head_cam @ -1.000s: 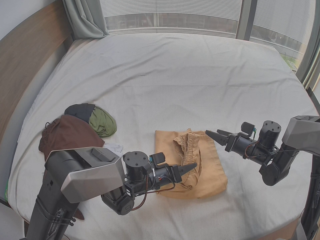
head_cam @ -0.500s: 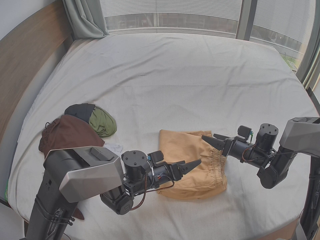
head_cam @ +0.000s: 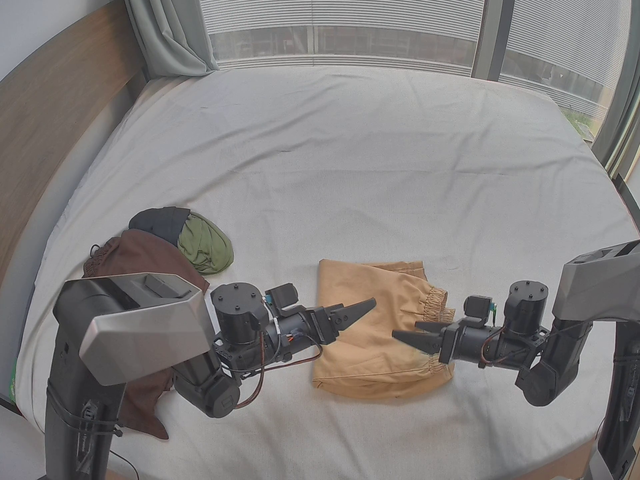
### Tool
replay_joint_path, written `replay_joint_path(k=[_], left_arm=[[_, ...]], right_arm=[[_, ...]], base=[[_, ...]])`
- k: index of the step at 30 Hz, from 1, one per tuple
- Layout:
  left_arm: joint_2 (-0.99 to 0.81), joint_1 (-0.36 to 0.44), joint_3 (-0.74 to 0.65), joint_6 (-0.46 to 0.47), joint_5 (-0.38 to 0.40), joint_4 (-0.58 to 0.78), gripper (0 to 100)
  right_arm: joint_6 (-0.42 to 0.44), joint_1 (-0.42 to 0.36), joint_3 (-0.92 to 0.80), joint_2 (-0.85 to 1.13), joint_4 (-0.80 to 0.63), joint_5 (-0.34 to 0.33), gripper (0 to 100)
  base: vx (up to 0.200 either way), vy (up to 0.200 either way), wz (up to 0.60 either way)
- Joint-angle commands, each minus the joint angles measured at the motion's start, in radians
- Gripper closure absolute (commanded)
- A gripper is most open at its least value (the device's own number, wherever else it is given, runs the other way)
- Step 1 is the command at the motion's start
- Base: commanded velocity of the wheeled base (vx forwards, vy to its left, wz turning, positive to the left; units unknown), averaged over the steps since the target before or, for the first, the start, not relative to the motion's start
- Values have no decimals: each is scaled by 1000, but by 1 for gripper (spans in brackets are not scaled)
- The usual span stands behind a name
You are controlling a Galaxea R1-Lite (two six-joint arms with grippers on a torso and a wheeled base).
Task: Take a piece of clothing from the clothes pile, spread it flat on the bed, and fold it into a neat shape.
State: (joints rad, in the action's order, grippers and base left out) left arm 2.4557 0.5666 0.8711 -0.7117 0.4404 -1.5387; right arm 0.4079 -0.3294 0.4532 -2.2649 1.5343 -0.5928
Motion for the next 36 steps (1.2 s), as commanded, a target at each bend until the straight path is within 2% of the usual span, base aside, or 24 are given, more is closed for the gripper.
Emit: replay_joint_path(k=[1, 6, 11, 13, 16, 21, 25, 27, 28, 29, 30, 31, 33, 36], left_arm=[[-57, -42, -41, 11, -2, 0, 0], [-124, -105, -119, 61, 14, -3, 0], [-164, -169, -175, 106, 47, -6, 0], [-202, -197, -225, 133, 80, -8, 0], [-253, -225, -282, 149, 127, -8, 0], [-304, -255, -323, 178, 162, -8, 0], [-311, -255, -345, 252, 164, -8, 0], [-311, -255, -345, 252, 164, -8, 0], [-310, -255, -339, 291, 165, -8, 0], [-310, -255, -337, 294, 165, -8, 0], [-310, -255, -337, 294, 165, -8, 0], [-308, -255, -337, 293, 165, -8, 0], [-302, -255, -336, 294, 165, -8, 0], [-297, -254, -331, 294, 164, -8, 0]], right_arm=[[-26, -20, -74, -1, -6, -33, 0], [-55, -22, -103, -19, -8, -35, 0], [-130, -23, -110, -93, 3, -35, 0], [-169, -16, -110, -131, 3, -35, 0], [-172, -11, -110, -142, 4, -35, 0], [-164, -13, -88, -117, 4, -38, 0], [-98, -11, 1, -21, 4, -32, 0], [-98, -11, 1, -21, 4, -32, 0], [-9, -10, 51, 4, 6, -18, 0], [2, -10, 67, 1, 6, 1, 0], [2, -10, 67, 1, 6, 1, 0], [5, 0, 101, -8, 4, 54, 0], [-1, 16, 134, -33, 4, 100, 0], [-3, 35, 153, -97, 4, 111, 0]], base=[[0, 0, 0], [0, 0, 0], [0, 0, 0], [0, 0, 0], [0, 0, 0], [0, 0, 0], [0, 0, 0], [0, 0, 0], [0, 0, 0], [0, 0, 0], [0, 0, 0], [0, 0, 0], [0, 0, 0], [0, 0, 0]])
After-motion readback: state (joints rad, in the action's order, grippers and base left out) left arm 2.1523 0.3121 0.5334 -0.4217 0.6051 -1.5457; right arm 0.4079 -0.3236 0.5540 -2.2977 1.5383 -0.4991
